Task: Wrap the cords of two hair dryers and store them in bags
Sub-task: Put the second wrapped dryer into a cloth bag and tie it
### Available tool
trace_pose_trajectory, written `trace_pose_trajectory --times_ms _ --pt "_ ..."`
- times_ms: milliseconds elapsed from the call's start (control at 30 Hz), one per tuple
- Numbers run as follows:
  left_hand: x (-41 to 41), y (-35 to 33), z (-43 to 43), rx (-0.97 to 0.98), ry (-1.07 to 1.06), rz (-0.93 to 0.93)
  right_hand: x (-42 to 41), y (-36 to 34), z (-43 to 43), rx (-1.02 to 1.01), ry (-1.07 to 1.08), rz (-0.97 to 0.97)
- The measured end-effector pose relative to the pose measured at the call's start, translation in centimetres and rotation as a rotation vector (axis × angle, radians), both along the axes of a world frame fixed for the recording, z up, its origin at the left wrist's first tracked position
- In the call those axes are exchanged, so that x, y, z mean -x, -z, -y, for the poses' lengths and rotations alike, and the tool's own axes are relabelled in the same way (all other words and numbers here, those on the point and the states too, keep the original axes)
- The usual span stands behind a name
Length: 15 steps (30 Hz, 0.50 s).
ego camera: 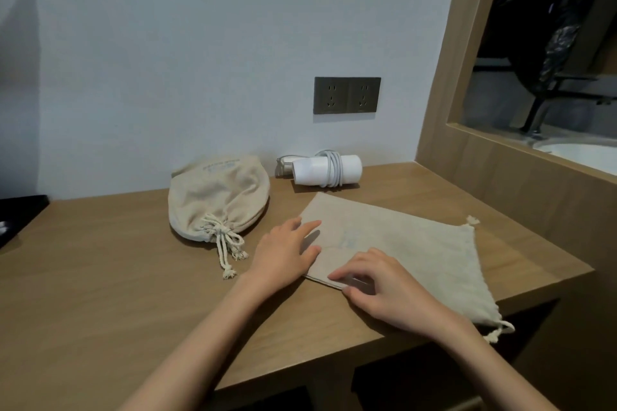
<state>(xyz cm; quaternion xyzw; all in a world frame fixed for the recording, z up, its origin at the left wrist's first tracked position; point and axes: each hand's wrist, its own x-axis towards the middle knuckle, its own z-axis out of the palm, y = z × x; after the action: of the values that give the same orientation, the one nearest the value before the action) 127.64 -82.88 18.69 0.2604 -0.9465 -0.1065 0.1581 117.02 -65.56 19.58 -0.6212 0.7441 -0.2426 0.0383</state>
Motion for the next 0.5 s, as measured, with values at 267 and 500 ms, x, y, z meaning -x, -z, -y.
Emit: trace_pose_trajectory --times_ms 267,500 --pt "0.9 -0.6 0.5 -0.329 -0.089 -0.248 0.5 0.5 -0.7 -0.012 -0.048 0.037" --pt "-1.6 -3.2 0.1 -0.136 0.010 -0.492 -0.4 1.0 0.1 -0.007 -0.062 0.055"
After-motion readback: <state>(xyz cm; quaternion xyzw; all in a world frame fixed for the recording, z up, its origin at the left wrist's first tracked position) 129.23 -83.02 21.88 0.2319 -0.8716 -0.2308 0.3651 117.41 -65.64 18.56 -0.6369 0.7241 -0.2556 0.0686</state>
